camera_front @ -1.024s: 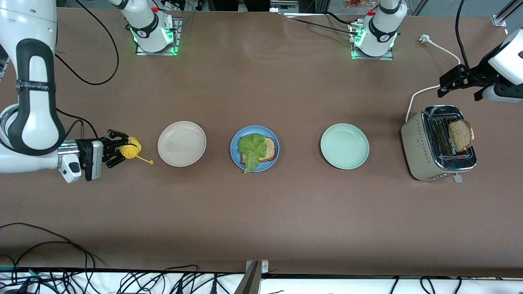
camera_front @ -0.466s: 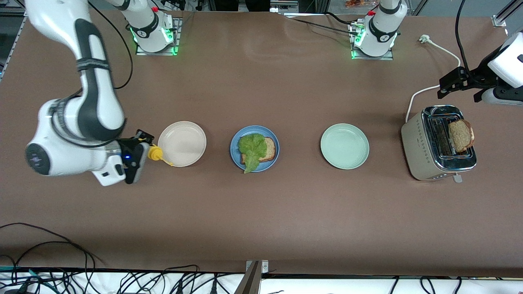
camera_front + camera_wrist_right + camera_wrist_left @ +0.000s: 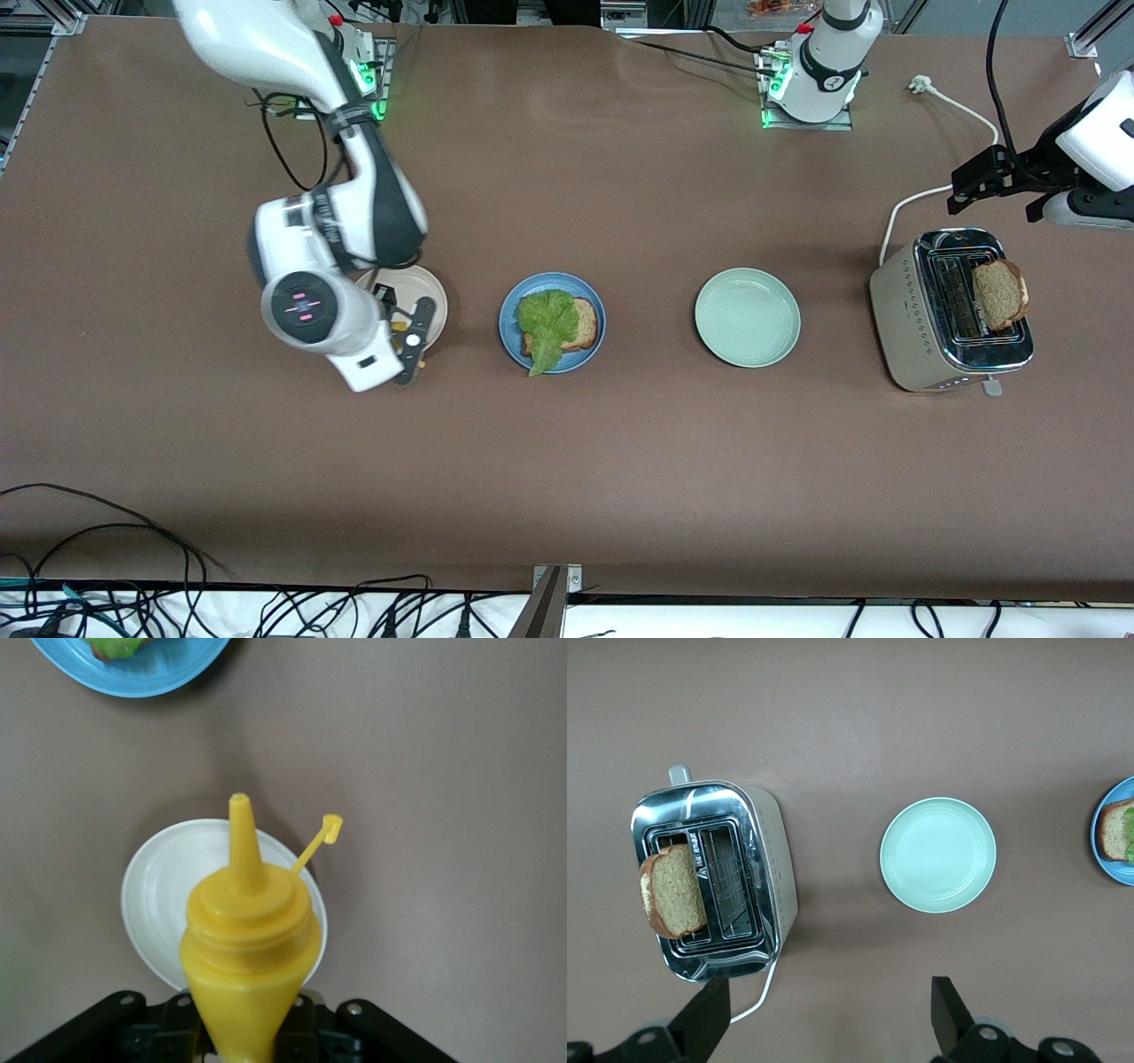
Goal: Make sandwich in blue plate with both arms
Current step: 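Carry the bottle over the blue plate and tilt its nozzle down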
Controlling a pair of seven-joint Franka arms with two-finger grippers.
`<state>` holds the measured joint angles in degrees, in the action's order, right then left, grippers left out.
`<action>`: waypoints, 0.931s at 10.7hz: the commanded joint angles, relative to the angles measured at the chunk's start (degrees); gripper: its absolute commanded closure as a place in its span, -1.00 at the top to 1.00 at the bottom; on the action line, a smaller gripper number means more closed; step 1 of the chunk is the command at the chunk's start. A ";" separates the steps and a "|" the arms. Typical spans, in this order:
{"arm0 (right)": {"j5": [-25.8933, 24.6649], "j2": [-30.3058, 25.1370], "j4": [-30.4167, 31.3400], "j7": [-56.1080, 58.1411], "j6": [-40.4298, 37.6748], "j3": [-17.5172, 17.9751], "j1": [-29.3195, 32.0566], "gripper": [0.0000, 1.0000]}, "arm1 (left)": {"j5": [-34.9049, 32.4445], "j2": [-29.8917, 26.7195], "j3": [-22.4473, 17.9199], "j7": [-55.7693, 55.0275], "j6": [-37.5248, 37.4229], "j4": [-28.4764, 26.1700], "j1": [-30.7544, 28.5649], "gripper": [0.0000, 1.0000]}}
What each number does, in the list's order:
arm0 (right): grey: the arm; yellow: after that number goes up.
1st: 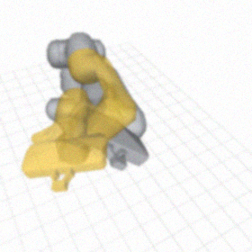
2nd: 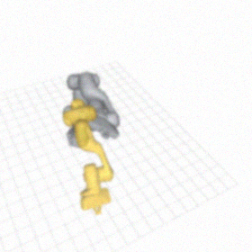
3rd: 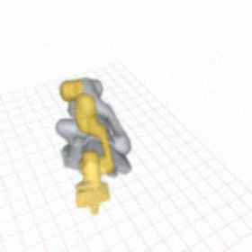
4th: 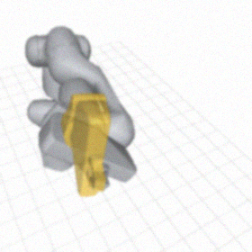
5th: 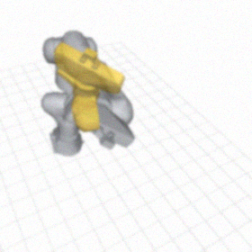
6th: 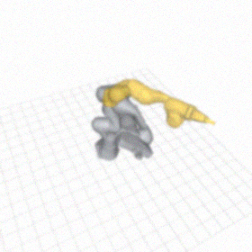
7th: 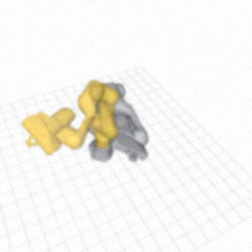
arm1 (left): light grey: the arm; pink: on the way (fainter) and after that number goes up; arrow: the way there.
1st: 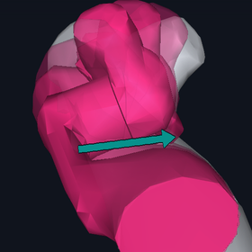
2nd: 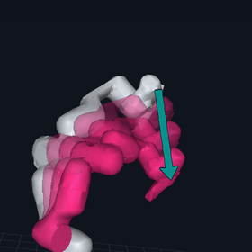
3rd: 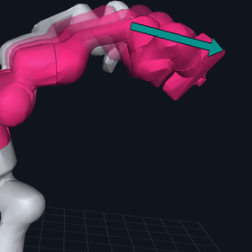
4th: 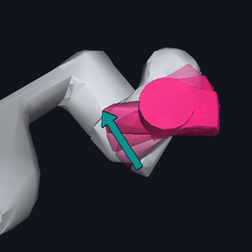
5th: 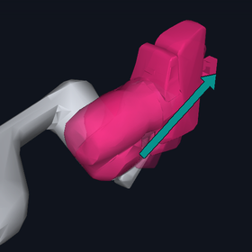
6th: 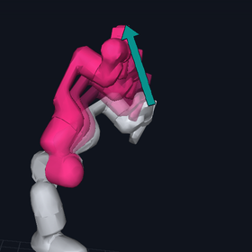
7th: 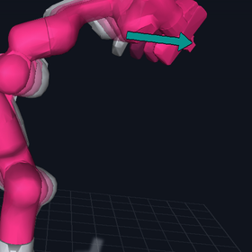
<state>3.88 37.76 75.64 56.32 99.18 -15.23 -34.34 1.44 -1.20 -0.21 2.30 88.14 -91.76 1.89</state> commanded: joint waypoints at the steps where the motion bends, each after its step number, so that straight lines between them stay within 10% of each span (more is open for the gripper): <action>1: -10.35 3.20 -3.31 -4.89 0.40 -0.76 -6.95 -0.75 | 1.28 -0.12 -0.14 1.22 0.63 -0.27 -0.05 1.00; 10: -34.70 7.60 -3.31 -15.19 -6.27 -1.02 -24.10 -0.75 | 1.28 0.67 -0.58 4.82 2.21 -0.09 -2.42 1.00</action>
<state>-25.96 44.17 74.37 41.49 96.10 -15.26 -56.28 1.44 -0.63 -0.72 4.66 89.78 -91.76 0.37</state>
